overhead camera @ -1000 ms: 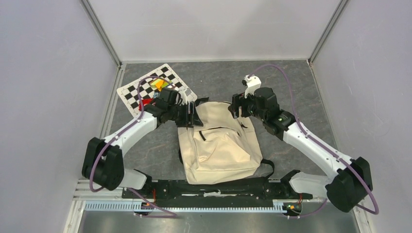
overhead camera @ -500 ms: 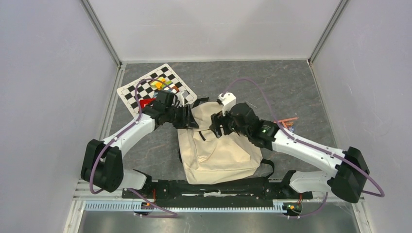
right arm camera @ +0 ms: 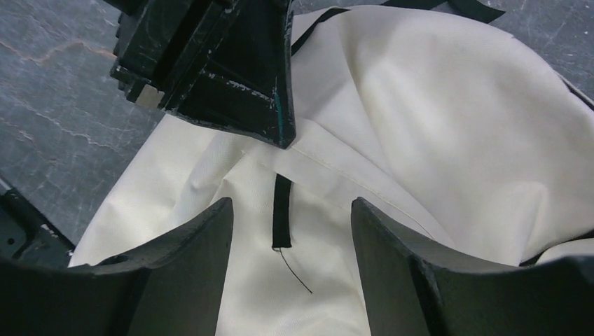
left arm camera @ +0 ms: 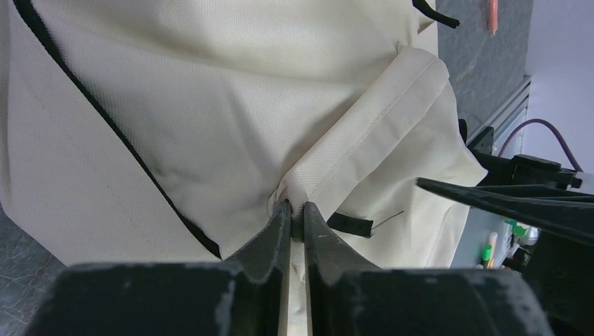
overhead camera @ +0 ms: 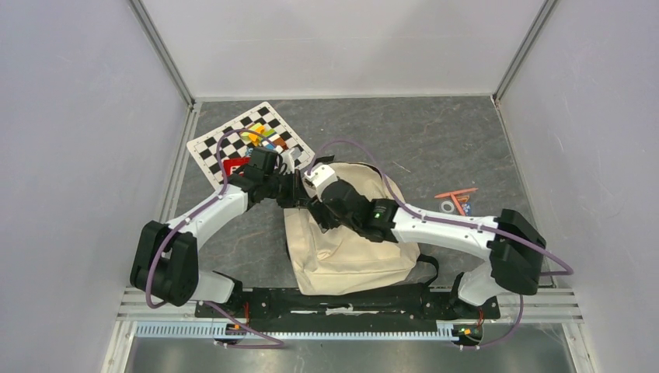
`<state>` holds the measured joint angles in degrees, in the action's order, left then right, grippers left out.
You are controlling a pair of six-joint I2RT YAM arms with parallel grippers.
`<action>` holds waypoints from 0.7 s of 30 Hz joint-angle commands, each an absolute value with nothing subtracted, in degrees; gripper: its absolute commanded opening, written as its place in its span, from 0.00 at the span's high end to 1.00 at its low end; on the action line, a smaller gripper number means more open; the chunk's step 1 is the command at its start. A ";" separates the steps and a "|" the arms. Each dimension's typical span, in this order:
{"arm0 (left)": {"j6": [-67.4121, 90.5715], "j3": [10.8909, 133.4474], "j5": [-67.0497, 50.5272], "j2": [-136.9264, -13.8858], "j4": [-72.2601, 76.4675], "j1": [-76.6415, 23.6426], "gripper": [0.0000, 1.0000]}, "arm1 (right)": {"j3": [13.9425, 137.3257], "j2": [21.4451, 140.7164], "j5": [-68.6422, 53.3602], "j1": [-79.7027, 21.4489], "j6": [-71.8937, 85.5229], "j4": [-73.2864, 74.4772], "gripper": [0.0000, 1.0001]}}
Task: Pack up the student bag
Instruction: Unzip the student bag at the center of the board.
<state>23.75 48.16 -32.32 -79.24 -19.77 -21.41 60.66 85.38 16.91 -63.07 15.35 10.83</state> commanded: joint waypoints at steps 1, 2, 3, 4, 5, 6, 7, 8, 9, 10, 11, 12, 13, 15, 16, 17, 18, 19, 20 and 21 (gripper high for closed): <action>23.03 47.91 -35.24 -79.54 -16.61 -21.02 0.90 | 64.73 90.22 23.23 -65.02 13.71 10.53 0.35; 22.95 47.94 -35.24 -79.52 -16.61 -20.96 0.93 | 65.31 91.42 23.91 -65.13 13.68 11.07 0.36; 22.94 47.94 -35.24 -79.46 -16.63 -20.87 0.96 | 65.96 92.30 24.18 -65.27 13.66 11.72 0.38; 22.86 47.97 -35.24 -79.33 -16.52 -20.82 0.98 | 66.34 93.12 24.44 -65.29 13.69 12.15 0.40; 22.90 47.90 -35.24 -79.16 -16.53 -20.74 0.98 | 66.44 93.69 24.81 -65.38 13.76 12.35 0.42; 22.94 47.82 -35.20 -79.03 -16.45 -20.73 0.98 | 66.21 93.86 25.28 -65.48 13.77 12.26 0.43; 23.02 47.75 -35.24 -78.93 -16.30 -20.64 0.98 | 65.95 94.17 25.57 -65.53 13.66 12.01 0.44; 23.03 47.66 -35.24 -78.71 -16.19 -20.65 0.98 | 65.67 94.36 25.74 -65.58 13.65 11.73 0.46; 23.03 47.64 -35.18 -78.60 -16.09 -20.57 0.98 | 65.50 94.76 25.83 -65.57 13.67 11.62 0.47; 23.03 47.64 -35.22 -78.63 -16.08 -20.48 0.98 | 65.40 95.11 26.09 -65.54 13.68 11.65 0.49; 23.03 47.64 -35.24 -78.63 -16.08 -20.41 0.98 | 65.26 95.52 26.37 -65.59 13.60 11.52 0.52; 23.03 47.64 -35.29 -78.62 -16.06 -20.32 0.98 | 65.07 95.98 26.96 -65.56 13.45 11.43 0.54; 23.03 47.66 -35.37 -78.60 -16.01 -20.26 0.98 | 65.04 96.29 27.54 -65.57 13.42 11.36 0.58; 23.02 47.66 -35.42 -78.42 -16.00 -20.10 0.98 | 64.99 97.13 28.12 -65.57 13.20 11.62 0.67; 22.94 47.68 -35.34 -78.42 -16.00 -20.06 0.98 | 64.99 97.31 28.44 -65.57 13.26 11.81 0.73; 22.93 47.64 -35.26 -78.32 -15.99 -19.86 0.98 | 64.83 97.25 28.51 -65.57 13.36 11.94 0.76; 22.94 47.64 -35.24 -78.30 -15.95 -19.68 0.98 | 64.55 96.92 28.61 -65.65 13.48 11.90 0.79; 22.99 47.64 -35.24 -78.23 -15.99 -19.56 0.98 | 64.38 96.59 28.74 -65.72 13.53 11.88 0.81; 23.03 47.64 -35.24 -78.25 -16.02 -19.46 0.98 | 64.04 96.23 28.97 -65.74 13.60 11.92 0.82; 23.03 47.64 -35.24 -78.29 -16.00 -19.29 0.98 | 63.84 95.77 29.09 -65.83 13.64 11.87 0.83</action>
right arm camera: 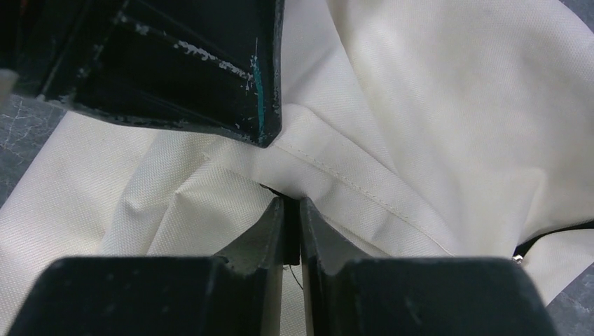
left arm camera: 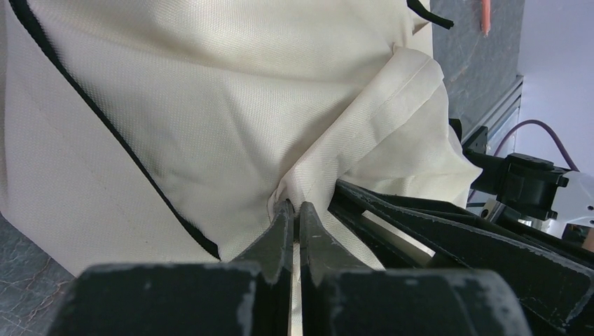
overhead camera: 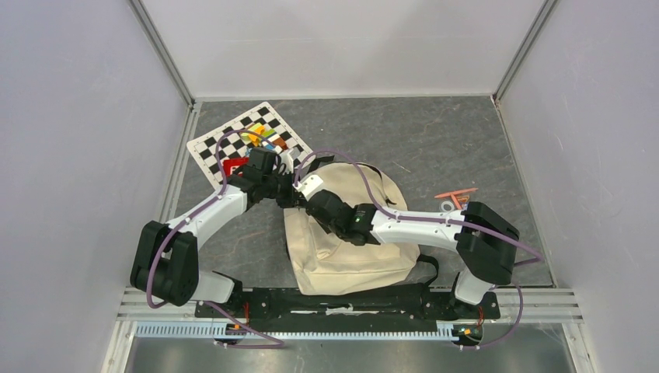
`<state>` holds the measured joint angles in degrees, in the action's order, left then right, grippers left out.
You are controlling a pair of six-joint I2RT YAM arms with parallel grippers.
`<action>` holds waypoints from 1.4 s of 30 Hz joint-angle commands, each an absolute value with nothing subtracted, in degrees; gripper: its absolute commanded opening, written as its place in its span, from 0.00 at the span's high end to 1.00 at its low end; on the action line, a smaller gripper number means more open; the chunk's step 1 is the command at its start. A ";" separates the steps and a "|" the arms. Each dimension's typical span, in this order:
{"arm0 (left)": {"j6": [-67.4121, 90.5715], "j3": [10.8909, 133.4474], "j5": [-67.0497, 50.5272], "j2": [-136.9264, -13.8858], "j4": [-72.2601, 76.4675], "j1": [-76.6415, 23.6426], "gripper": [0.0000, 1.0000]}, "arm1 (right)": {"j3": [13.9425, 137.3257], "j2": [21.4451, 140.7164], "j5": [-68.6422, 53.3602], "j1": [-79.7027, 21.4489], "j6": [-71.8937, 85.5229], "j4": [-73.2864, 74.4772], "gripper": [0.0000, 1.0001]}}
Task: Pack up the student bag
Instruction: Unzip the student bag at the center of the board.
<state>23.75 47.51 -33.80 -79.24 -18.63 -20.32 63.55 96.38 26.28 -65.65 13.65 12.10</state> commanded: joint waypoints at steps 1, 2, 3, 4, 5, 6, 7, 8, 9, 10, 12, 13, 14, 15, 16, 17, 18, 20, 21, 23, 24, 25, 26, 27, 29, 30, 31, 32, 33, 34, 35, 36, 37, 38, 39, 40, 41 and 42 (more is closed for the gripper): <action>23.03 47.66 -35.24 -78.29 -16.00 -19.13 0.98 | 63.57 95.30 29.30 -65.89 13.63 11.88 0.84; 23.03 47.66 -35.24 -78.30 -15.99 -19.01 0.98 | 63.25 94.79 29.39 -65.92 13.65 11.92 0.85; 23.03 47.70 -35.16 -78.14 -16.00 -18.81 0.98 | 62.82 94.09 29.59 -66.00 13.78 12.01 0.86; 23.03 47.69 -35.08 -78.05 -16.00 -18.57 0.98 | 62.47 93.56 29.70 -66.01 13.96 12.21 0.86; 23.03 47.64 -34.99 -77.91 -16.07 -18.35 0.98 | 62.19 92.83 29.87 -66.01 14.19 12.55 0.86; 22.95 47.64 -34.83 -77.75 -16.08 -18.14 0.98 | 61.85 92.16 30.21 -66.02 14.54 12.99 0.87; 22.94 47.55 -34.57 -77.62 -16.13 -17.86 0.98 | 61.50 91.51 30.64 -66.07 14.88 13.42 0.88; 22.94 47.53 -34.40 -77.45 -16.17 -17.59 0.98 | 61.11 90.93 31.19 -66.01 15.31 14.03 0.90; 22.85 47.48 -34.15 -77.22 -16.21 -17.35 0.98 | 60.71 90.44 31.77 -66.07 15.36 14.50 0.91; 22.85 47.46 -33.90 -77.10 -16.26 -17.08 0.98 | 60.44 89.88 32.12 -66.03 15.49 15.14 0.91; 22.76 47.46 -33.84 -76.84 -16.35 -16.66 0.98 | 59.95 89.15 33.13 -66.02 15.47 16.40 0.95; 22.76 47.50 -33.77 -76.74 -16.35 -16.54 0.98 | 59.83 88.81 34.01 -66.01 15.68 17.24 0.97; 22.76 47.38 -33.75 -76.68 -16.35 -16.45 0.98 | 59.70 88.51 34.76 -66.01 15.65 17.83 0.99; 22.71 47.37 -33.75 -76.65 -16.37 -16.35 0.98 | 59.63 88.07 35.66 -66.01 15.79 18.41 1.00; 22.63 47.37 -33.62 -76.70 -16.46 -16.28 0.98 | 59.56 87.78 36.45 -66.01 15.73 18.85 1.00; 22.52 47.37 -33.42 -76.58 -16.56 -16.26 0.98 | 59.57 87.37 37.10 -65.92 15.56 19.42 1.00; 22.45 47.38 -33.26 -76.63 -16.78 -16.26 0.98 | 59.40 87.09 37.80 -65.80 15.35 19.72 1.00; 22.21 47.37 -32.85 -76.39 -17.09 -16.09 0.98 | 59.02 86.22 38.46 -65.28 15.09 20.29 1.00; 22.11 47.37 -32.58 -76.31 -17.21 -16.08 0.98 | 58.77 85.83 38.37 -64.90 15.07 20.45 1.00; 21.77 47.50 -31.91 -75.96 -17.72 -16.00 0.98 | 57.99 84.67 38.22 -63.58 14.99 20.89 1.00; 21.63 47.46 -31.30 -75.86 -17.92 -15.99 0.98 | 57.66 84.10 37.79 -62.87 14.95 20.99 1.00; 21.46 47.47 -30.85 -75.62 -18.26 -15.99 0.98 | 57.13 83.30 37.32 -61.97 14.89 21.11 1.00; 21.36 47.48 -30.24 -75.47 -18.51 -15.91 0.98 | 56.45 82.59 36.61 -61.20 14.82 21.25 1.00; 21.20 47.46 -29.73 -75.29 -18.82 -15.91 0.98 | 55.78 81.69 35.81 -60.19 14.78 21.25 1.00; 20.94 47.63 -28.73 -75.11 -19.36 -15.82 0.98 | 54.04 79.90 33.81 -58.07 14.88 21.15 1.00; 20.77 47.71 -28.30 -75.08 -19.72 -15.82 0.98 | 53.19 78.89 32.87 -56.88 14.98 21.12 1.00; 20.66 47.75 -27.84 -75.05 -20.05 -15.74 0.98 | 52.10 78.19 31.86 -55.89 15.09 21.17 1.00; 20.53 47.82 -27.42 -74.98 -20.25 -15.73 0.98 | 51.15 77.23 30.93 -54.60 15.07 21.07 1.00; 20.40 47.88 -27.04 -74.94 -20.53 -15.73 0.98 | 49.84 76.53 29.56 -53.49 15.07 20.88 1.00; 20.31 47.90 -26.85 -74.96 -20.72 -15.73 0.98 | 48.82 75.98 28.03 -51.99 15.11 20.72 1.00; 20.30 47.90 -26.69 -74.84 -20.82 -15.73 0.98 | 47.49 75.47 26.58 -50.75 15.11 20.58 1.00; 20.22 47.90 -26.38 -74.79 -20.94 -15.73 0.98 | 46.17 75.02 25.52 -49.90 15.34 20.43 1.00; 20.09 47.93 -26.29 -74.64 -21.08 -15.73 0.98 | 45.11 74.48 24.93 -49.15 15.54 20.40 1.00; 20.04 47.95 -26.13 -74.59 -21.22 -15.73 0.98 | 43.87 74.12 24.39 -48.80 15.84 20.34 1.00; 19.96 47.90 -26.03 -74.52 -21.26 -15.73 0.98 | 42.89 73.61 23.80 -48.60 16.10 20.39 1.00; 19.86 47.83 -25.94 -74.43 -21.38 -15.73 0.98 | 41.78 73.19 23.10 -48.44 16.33 20.21 1.00; 19.78 47.81 -25.77 -74.29 -21.49 -15.73 0.98 | 40.90 72.70 22.34 -48.47 16.71 20.05 1.00; 19.78 47.81 -25.68 -74.17 -21.52 -15.73 0.98 | 39.90 72.25 21.64 -48.43 16.98 19.72 1.00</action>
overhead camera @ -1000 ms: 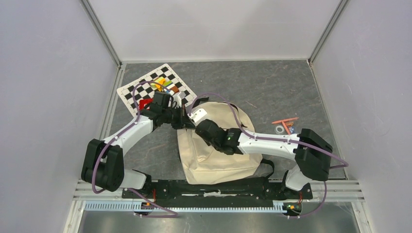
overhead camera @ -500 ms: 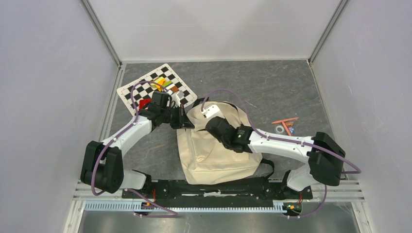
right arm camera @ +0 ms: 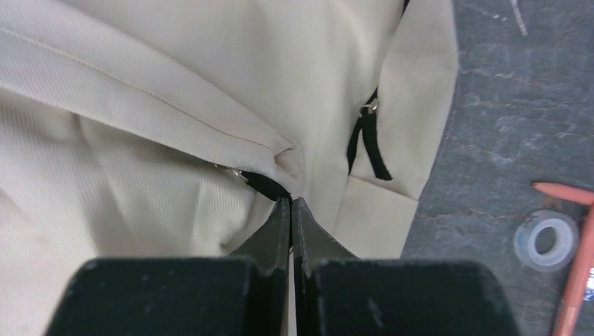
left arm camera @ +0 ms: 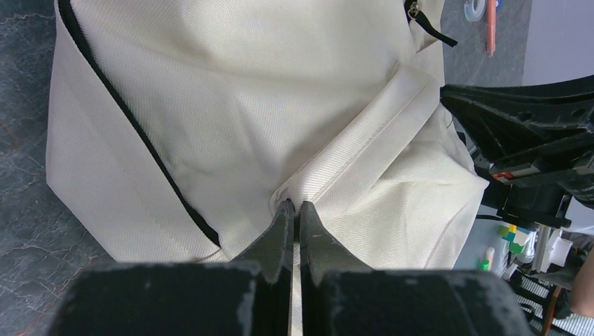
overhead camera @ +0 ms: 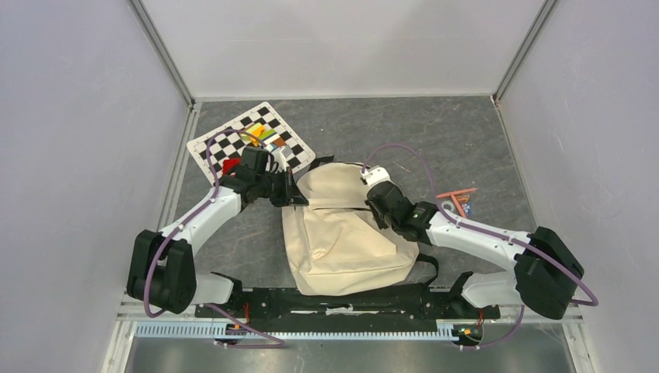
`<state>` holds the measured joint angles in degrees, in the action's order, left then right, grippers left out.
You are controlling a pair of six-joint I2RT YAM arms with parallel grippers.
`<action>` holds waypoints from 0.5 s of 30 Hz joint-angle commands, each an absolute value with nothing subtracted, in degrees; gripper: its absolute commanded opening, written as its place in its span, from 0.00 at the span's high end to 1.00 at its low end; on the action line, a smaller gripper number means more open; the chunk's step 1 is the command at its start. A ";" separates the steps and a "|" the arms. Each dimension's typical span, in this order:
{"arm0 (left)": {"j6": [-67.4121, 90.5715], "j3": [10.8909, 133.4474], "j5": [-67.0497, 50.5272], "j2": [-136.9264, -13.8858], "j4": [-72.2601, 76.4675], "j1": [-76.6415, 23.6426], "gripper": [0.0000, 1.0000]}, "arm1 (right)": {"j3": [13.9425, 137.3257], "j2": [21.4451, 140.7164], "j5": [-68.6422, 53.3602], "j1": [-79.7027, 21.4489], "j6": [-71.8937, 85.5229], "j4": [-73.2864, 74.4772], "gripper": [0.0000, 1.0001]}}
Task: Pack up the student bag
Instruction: Unzip the student bag at the center of the board.
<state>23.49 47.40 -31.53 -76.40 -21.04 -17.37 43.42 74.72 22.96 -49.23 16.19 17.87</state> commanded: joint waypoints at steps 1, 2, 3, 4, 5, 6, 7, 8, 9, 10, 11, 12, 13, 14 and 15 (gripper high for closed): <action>19.69 47.81 -25.73 -74.06 -21.49 -15.73 0.98 | 38.98 71.83 20.86 -48.38 17.30 19.37 1.00; 19.60 47.75 -25.87 -74.05 -21.40 -15.73 0.98 | 38.28 71.46 20.23 -48.47 17.56 18.98 1.00; 19.60 47.73 -26.29 -74.01 -21.28 -15.73 0.98 | 37.62 71.15 19.90 -48.41 17.79 18.67 1.00; 19.56 47.65 -26.61 -73.96 -21.06 -15.69 0.98 | 37.37 70.95 19.62 -48.41 17.95 18.48 1.00; 19.59 47.57 -26.77 -73.92 -20.88 -15.73 0.98 | 37.19 70.77 19.47 -48.42 18.07 18.36 1.00; 19.51 47.56 -26.97 -73.88 -20.76 -15.73 0.98 | 37.26 70.69 19.34 -48.41 18.10 18.29 1.00; 19.31 47.55 -27.21 -73.92 -20.74 -15.71 0.98 | 37.42 70.59 19.29 -48.45 18.10 18.12 1.00; 19.21 47.68 -27.52 -73.97 -20.74 -15.73 0.98 | 37.72 70.58 19.24 -48.49 17.95 17.97 1.00; 18.95 47.72 -28.00 -73.99 -20.74 -15.73 0.98 | 38.21 70.35 19.17 -48.43 17.76 17.96 1.00; 18.69 47.81 -28.46 -73.96 -20.74 -15.73 0.98 | 38.60 70.18 18.93 -48.44 17.49 17.89 1.00; 18.51 47.86 -28.91 -73.77 -20.58 -15.82 0.98 | 39.19 69.95 18.83 -48.43 17.12 17.93 1.00; 18.26 47.90 -29.31 -73.57 -20.37 -15.84 0.96 | 39.72 69.64 18.51 -48.45 16.77 17.96 1.00; 17.96 47.94 -29.44 -73.05 -20.16 -15.95 0.87 | 40.34 69.18 18.30 -48.47 16.41 18.18 0.94; 17.49 48.13 -29.45 -72.47 -19.89 -16.06 0.68 | 41.16 68.60 18.25 -48.45 16.28 18.55 0.82; 16.90 48.38 -29.28 -71.91 -19.71 -16.16 0.52 | 41.85 68.04 18.27 -48.43 16.05 19.05 0.72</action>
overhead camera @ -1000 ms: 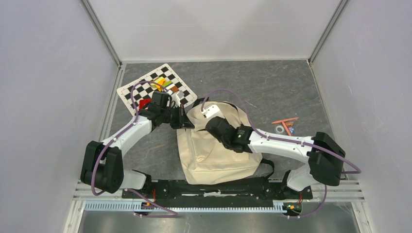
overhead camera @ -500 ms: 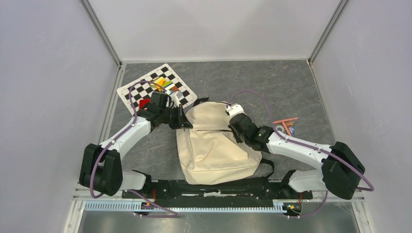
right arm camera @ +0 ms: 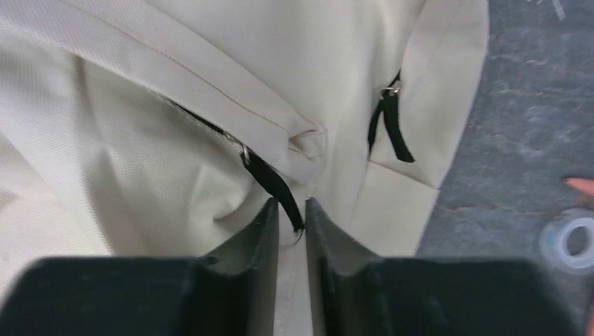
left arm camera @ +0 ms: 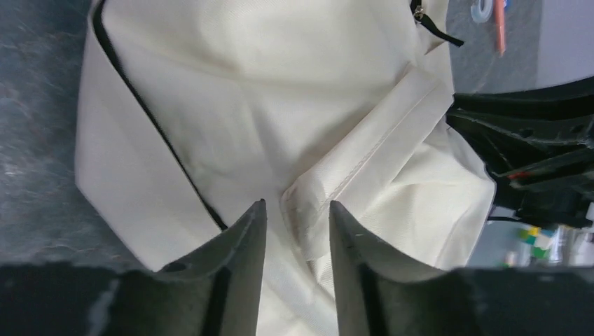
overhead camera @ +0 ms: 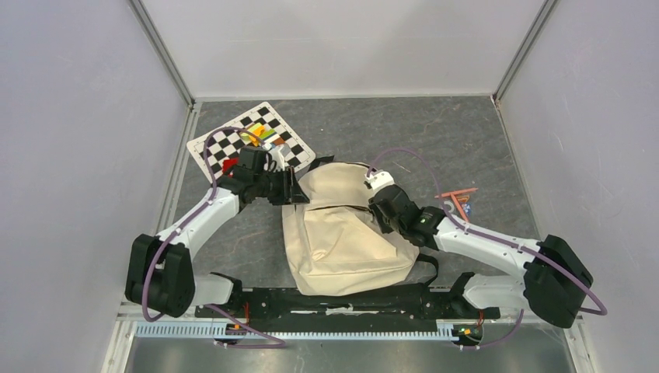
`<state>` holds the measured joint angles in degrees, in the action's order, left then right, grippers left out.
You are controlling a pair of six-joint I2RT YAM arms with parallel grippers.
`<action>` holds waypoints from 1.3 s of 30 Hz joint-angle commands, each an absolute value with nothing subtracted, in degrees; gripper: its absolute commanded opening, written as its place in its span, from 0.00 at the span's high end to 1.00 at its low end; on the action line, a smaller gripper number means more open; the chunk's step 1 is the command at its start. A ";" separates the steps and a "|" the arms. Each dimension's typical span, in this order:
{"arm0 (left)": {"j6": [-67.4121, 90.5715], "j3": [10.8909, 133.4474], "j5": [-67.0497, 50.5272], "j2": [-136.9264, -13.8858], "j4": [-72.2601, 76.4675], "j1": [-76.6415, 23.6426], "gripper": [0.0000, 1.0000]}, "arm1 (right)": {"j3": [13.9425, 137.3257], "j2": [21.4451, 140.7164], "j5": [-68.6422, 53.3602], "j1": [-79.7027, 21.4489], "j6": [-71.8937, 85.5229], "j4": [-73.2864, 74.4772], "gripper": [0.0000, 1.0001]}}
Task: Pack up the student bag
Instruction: Unzip the student bag at the center of the board, then adjust the student bag at the center of the board.
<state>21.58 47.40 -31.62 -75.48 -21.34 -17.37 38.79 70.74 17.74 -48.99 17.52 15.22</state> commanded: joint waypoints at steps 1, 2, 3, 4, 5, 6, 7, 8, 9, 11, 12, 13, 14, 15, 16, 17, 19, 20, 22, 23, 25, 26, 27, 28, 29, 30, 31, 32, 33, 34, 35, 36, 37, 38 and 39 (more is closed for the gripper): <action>16.36 48.70 -29.10 -71.38 -19.53 -16.32 0.43 | 42.58 67.22 18.28 -48.43 15.99 19.60 0.62; 15.89 49.14 -29.03 -70.78 -19.30 -16.51 0.33 | 43.15 66.48 18.19 -48.44 15.96 20.11 0.51; 15.29 49.83 -29.09 -70.50 -19.17 -16.76 0.28 | 43.68 65.59 18.04 -48.44 15.97 20.59 0.41; 14.73 50.45 -29.16 -70.43 -19.16 -17.16 0.23 | 44.06 64.64 17.90 -48.43 16.04 21.24 0.32; 13.79 51.43 -29.30 -70.56 -19.36 -17.79 0.20 | 44.41 63.85 17.68 -48.43 16.13 21.83 0.26; 12.83 52.38 -29.63 -71.02 -19.99 -18.39 0.17 | 44.71 62.86 17.33 -48.41 16.38 22.61 0.21; 11.26 53.88 -29.93 -71.68 -20.81 -19.45 0.16 | 44.74 61.93 16.92 -48.43 16.78 23.06 0.17; 9.57 55.47 -30.14 -72.83 -22.16 -20.47 0.14 | 44.66 60.83 16.57 -48.47 17.36 23.56 0.15; 7.97 56.90 -30.16 -74.22 -23.41 -21.94 0.12 | 44.42 59.60 16.27 -48.45 18.04 24.08 0.12; 4.07 59.90 -28.39 -77.13 -26.83 -25.37 0.09 | 43.60 57.43 15.09 -48.43 19.17 24.72 0.10; 2.05 61.18 -26.74 -78.70 -27.95 -27.47 0.09 | 43.16 56.42 14.61 -48.44 19.86 25.10 0.09; 0.28 62.31 -24.41 -79.97 -29.18 -29.23 0.09 | 42.68 55.28 14.23 -48.43 20.77 25.78 0.09; -1.31 63.48 -22.33 -81.48 -30.26 -31.04 0.08 | 42.16 54.38 13.86 -48.48 21.60 26.51 0.09; -2.53 64.56 -20.96 -82.82 -31.23 -32.05 0.08 | 41.53 53.17 13.13 -48.42 22.60 27.45 0.08; -2.96 65.40 -20.03 -84.30 -31.97 -32.72 0.08 | 40.72 51.87 12.35 -48.41 23.20 28.00 0.08; -3.17 66.17 -19.49 -85.58 -32.43 -32.94 0.08 | 39.70 50.43 11.51 -48.44 23.94 28.65 0.08; -3.17 67.08 -18.99 -87.42 -32.69 -33.05 0.08 | 37.65 47.74 9.81 -48.44 25.40 29.28 0.08; -3.18 67.42 -19.14 -88.09 -32.70 -33.05 0.08 | 36.70 46.59 9.11 -48.44 26.09 29.27 0.09; -3.09 67.91 -19.68 -89.18 -32.70 -33.26 0.09 | 34.52 44.72 6.91 -48.38 27.33 28.81 0.11; -3.09 68.03 -19.65 -89.58 -32.68 -33.45 0.09 | 33.66 44.32 5.75 -48.43 27.63 28.51 0.12; -3.16 68.12 -18.94 -90.37 -32.69 -33.56 0.10 | 31.44 43.92 4.26 -48.44 28.17 27.69 0.15; -3.16 68.20 -18.31 -90.79 -32.77 -33.57 0.10 | 30.72 44.00 3.65 -48.43 28.45 27.34 0.16; -3.06 68.25 -17.50 -91.24 -33.00 -33.57 0.12 | 30.13 44.20 2.99 -48.43 28.64 27.06 0.19; -2.94 68.33 -16.79 -91.67 -33.20 -33.57 0.14 | 29.74 44.50 2.45 -48.41 28.78 26.71 0.21; -2.77 68.44 -16.03 -91.93 -33.37 -33.60 0.17 | 29.48 44.71 1.77 -48.43 28.79 26.32 0.23; -2.78 68.41 -15.68 -92.17 -33.40 -33.57 0.21 | 29.24 44.97 1.32 -48.42 28.79 25.93 0.26; -2.81 68.30 -15.62 -92.17 -33.40 -33.57 0.25 | 29.03 45.14 1.05 -48.44 28.72 25.52 0.29; -2.75 68.29 -15.56 -92.23 -33.31 -33.57 0.28 | 28.85 45.31 1.02 -48.43 28.60 25.20 0.35; -2.66 68.21 -15.65 -92.18 -33.23 -33.57 0.31 | 28.68 45.50 1.24 -48.43 28.48 25.07 0.41; -2.66 68.09 -15.64 -92.19 -33.06 -33.57 0.36 | 28.60 45.68 1.59 -48.43 28.27 24.96 0.48; -2.50 67.90 -15.73 -92.11 -32.96 -33.60 0.43 | 28.49 45.93 2.00 -48.48 28.21 24.96 0.58; -2.46 67.79 -15.75 -92.10 -32.91 -33.67 0.50 | 28.48 46.06 2.38 -48.45 27.98 24.97 0.65; -2.47 67.60 -15.82 -91.91 -32.87 -33.66 0.57 | 28.42 46.35 2.90 -48.43 27.82 24.97 0.72; -2.42 67.46 -15.75 -91.80 -32.87 -33.67 0.64 | 28.39 46.48 3.44 -48.43 27.59 24.97 0.79; -2.37 67.13 -15.74 -91.59 -32.85 -33.67 0.69 | 28.39 46.62 3.88 -48.44 27.41 25.06 0.85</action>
